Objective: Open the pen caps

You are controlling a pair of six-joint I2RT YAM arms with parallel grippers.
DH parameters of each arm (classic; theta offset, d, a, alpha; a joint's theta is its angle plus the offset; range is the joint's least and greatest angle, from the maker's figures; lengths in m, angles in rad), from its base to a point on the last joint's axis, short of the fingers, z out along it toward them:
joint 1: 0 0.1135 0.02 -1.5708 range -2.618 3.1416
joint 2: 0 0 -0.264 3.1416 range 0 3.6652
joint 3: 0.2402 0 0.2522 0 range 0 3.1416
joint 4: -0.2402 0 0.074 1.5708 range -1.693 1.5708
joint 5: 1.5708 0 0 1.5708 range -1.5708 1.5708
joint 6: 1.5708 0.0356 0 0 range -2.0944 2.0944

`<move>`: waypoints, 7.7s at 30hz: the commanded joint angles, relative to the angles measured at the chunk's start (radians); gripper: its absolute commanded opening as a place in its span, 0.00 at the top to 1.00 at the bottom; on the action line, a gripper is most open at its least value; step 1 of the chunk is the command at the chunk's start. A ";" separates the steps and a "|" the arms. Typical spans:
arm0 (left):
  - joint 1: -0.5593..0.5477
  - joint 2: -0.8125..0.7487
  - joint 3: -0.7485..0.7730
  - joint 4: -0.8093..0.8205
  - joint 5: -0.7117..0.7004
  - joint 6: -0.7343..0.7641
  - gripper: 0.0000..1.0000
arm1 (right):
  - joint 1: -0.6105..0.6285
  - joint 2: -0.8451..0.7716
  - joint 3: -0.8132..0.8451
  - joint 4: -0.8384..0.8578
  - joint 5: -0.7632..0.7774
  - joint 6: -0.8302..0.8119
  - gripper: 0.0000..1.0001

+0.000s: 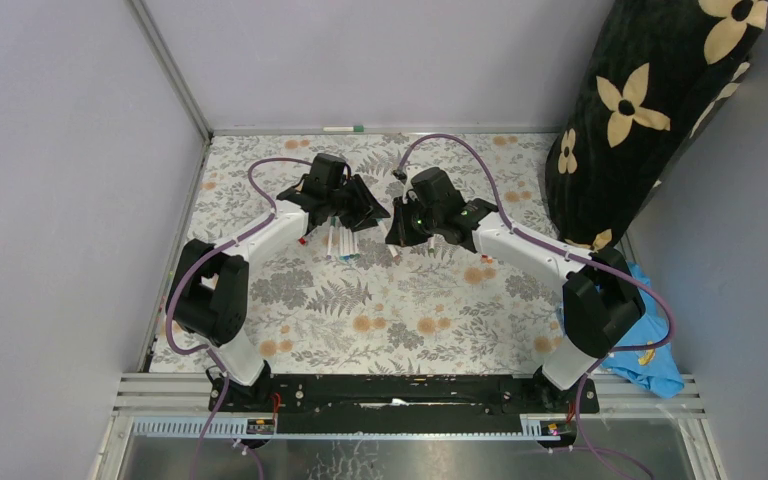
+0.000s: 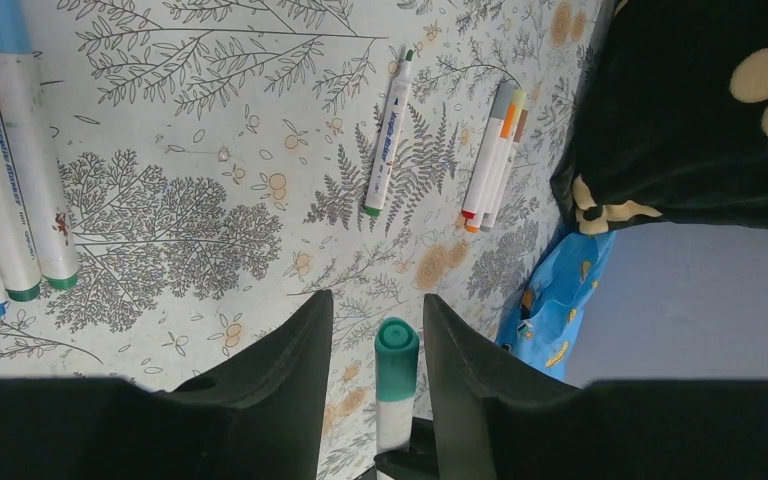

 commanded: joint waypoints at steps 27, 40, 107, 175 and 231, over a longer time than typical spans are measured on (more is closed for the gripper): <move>-0.005 -0.063 -0.043 0.047 -0.053 0.012 1.00 | 0.014 0.000 0.002 0.047 -0.043 0.003 1.00; -0.005 -0.083 -0.069 0.095 0.004 -0.025 1.00 | 0.015 0.047 0.051 0.095 -0.079 0.025 0.73; 0.226 0.183 0.261 0.087 -0.124 0.013 1.00 | 0.111 0.002 -0.328 0.289 -0.112 0.124 1.00; 0.202 0.156 -0.033 -0.289 -0.759 0.211 0.57 | -0.174 0.233 -0.069 0.109 0.454 0.095 0.68; 0.189 -0.342 -0.149 -0.188 -0.500 0.162 0.16 | 0.133 0.666 0.742 -0.268 0.385 0.024 0.56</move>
